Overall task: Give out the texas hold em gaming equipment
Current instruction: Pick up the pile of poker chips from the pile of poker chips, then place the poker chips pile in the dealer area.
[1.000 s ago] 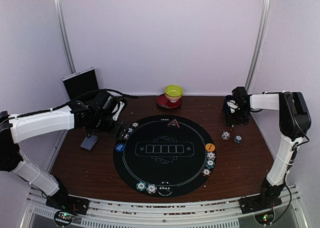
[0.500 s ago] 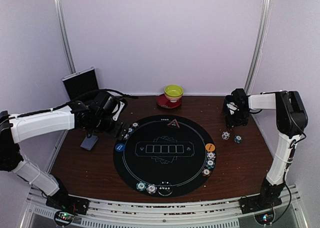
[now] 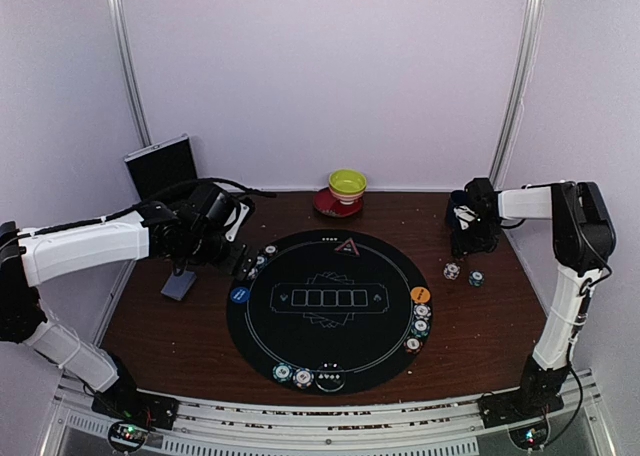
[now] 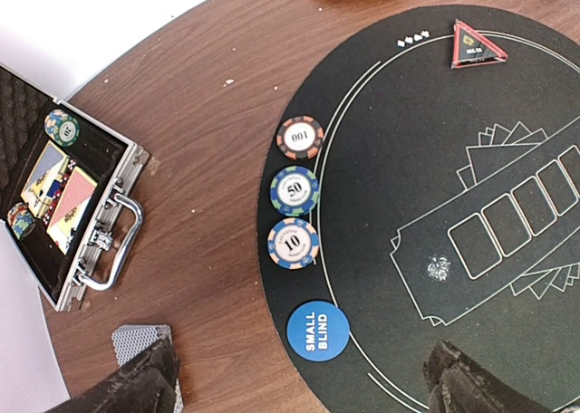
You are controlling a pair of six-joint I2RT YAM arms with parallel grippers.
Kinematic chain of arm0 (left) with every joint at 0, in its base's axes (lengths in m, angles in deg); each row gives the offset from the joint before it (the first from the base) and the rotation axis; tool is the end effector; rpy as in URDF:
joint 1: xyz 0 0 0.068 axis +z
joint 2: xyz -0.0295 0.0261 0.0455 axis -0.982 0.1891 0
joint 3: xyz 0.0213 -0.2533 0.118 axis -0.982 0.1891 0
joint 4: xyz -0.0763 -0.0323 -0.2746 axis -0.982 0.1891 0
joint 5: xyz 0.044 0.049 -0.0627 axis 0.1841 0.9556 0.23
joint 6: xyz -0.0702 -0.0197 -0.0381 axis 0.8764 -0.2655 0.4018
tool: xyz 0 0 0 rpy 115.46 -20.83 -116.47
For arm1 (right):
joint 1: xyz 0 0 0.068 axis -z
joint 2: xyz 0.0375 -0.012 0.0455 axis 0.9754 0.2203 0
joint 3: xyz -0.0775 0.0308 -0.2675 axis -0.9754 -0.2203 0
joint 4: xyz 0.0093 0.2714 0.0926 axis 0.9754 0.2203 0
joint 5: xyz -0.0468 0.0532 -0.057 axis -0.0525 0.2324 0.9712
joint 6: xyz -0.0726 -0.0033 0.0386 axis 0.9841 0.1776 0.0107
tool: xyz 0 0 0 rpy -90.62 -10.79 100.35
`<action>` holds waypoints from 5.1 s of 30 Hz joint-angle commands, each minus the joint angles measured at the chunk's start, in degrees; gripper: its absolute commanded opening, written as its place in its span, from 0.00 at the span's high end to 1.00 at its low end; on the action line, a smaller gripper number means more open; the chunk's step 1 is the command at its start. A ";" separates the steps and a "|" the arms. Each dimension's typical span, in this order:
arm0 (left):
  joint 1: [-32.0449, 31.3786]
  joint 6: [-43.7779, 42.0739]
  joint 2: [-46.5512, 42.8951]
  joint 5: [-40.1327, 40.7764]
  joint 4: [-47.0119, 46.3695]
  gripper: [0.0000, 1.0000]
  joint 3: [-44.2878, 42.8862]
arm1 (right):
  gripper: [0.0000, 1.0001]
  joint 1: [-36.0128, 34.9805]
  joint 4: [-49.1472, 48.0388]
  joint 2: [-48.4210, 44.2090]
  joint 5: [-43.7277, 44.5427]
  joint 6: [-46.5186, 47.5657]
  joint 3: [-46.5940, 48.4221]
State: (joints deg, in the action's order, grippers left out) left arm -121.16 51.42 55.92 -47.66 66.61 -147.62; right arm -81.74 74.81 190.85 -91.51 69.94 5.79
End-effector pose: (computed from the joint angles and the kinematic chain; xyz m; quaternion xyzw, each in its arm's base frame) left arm 0.2707 -0.2146 0.2329 0.1762 0.9175 -0.0226 0.3559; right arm 0.4273 0.0386 0.1190 -0.0838 0.9741 0.0347 0.2071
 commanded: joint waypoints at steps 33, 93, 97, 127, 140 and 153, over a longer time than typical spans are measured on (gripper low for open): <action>0.22 -0.60 0.77 0.76 -1.62 0.02 -0.95 | 0.64 0.36 -1.52 -0.89 2.05 -0.27 -0.02; 14.55 3.13 -11.72 -0.03 0.16 0.02 9.83 | 0.66 -67.36 11.05 15.59 0.04 6.30 30.95; 14.90 3.07 -11.46 -0.16 -0.04 0.02 9.98 | 0.66 -68.10 11.54 17.41 -0.70 6.13 33.64; 16.50 2.95 -12.22 -1.52 -0.75 0.02 10.06 | 0.65 -70.81 11.92 22.80 -1.59 5.62 35.24; 16.58 2.91 -12.16 -1.43 -0.74 0.02 9.97 | 0.57 -70.93 12.51 23.38 -1.90 5.97 35.68; 16.69 2.86 -11.90 -1.50 -0.74 0.02 9.97 | 0.31 -70.97 14.20 18.03 -0.32 6.62 37.36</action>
State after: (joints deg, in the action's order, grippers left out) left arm -104.94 54.46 44.95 -48.86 68.21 -138.07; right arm -152.28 87.53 213.38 -93.17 75.86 41.46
